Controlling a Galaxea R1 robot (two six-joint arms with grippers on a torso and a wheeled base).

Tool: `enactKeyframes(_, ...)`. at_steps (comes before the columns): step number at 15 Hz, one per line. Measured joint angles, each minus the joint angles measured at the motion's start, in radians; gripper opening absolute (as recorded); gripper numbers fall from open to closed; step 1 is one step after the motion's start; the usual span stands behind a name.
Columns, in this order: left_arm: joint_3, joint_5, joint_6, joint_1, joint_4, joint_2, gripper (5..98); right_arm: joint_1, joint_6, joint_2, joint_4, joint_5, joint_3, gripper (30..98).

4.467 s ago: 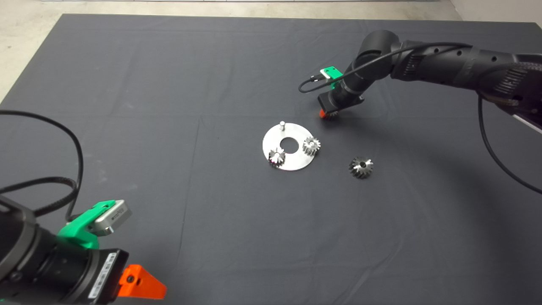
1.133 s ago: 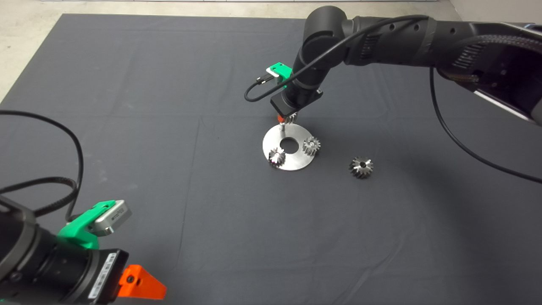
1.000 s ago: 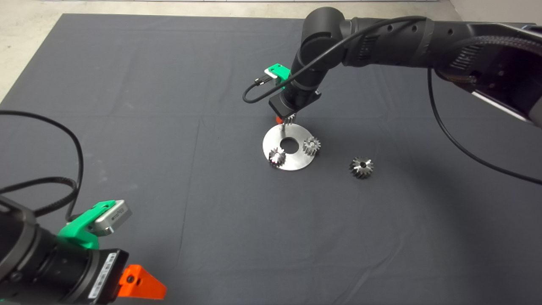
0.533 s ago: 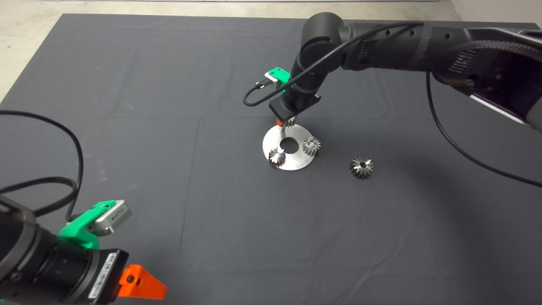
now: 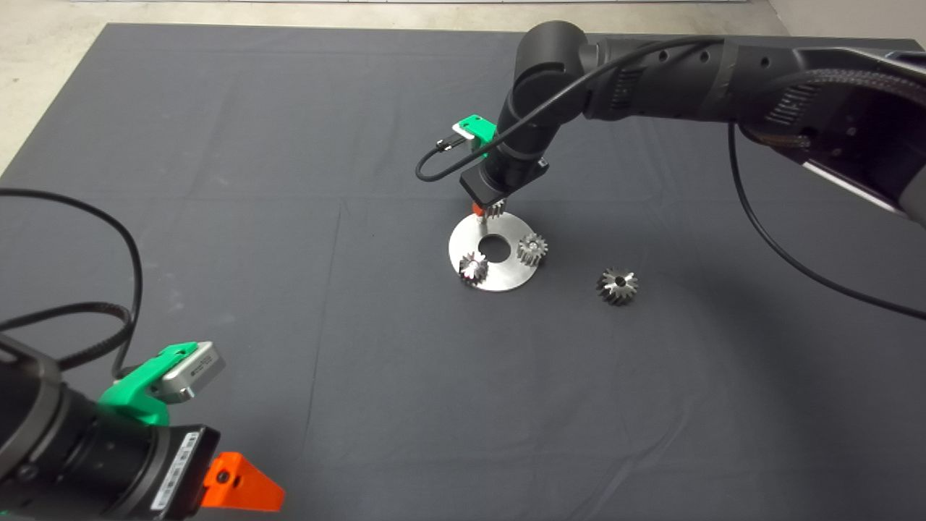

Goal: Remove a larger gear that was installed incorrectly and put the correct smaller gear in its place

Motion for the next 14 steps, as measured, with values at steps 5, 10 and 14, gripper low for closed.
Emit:
enactKeyframes(5,0.0,0.0,0.0,0.0,0.0,0.0,98.4,-0.001,0.0,0.0,-0.004,0.0,0.0,40.4)
enactKeyframes(10,0.0,0.0,0.0,0.0,0.0,0.0,98.4,-0.02,0.001,0.001,-0.013,0.0,-0.006,40.5)
enactKeyframes(14,0.0,0.0,0.001,0.0,0.0,0.003,98.4,-0.045,0.002,0.016,-0.04,-0.001,-0.007,40.4)
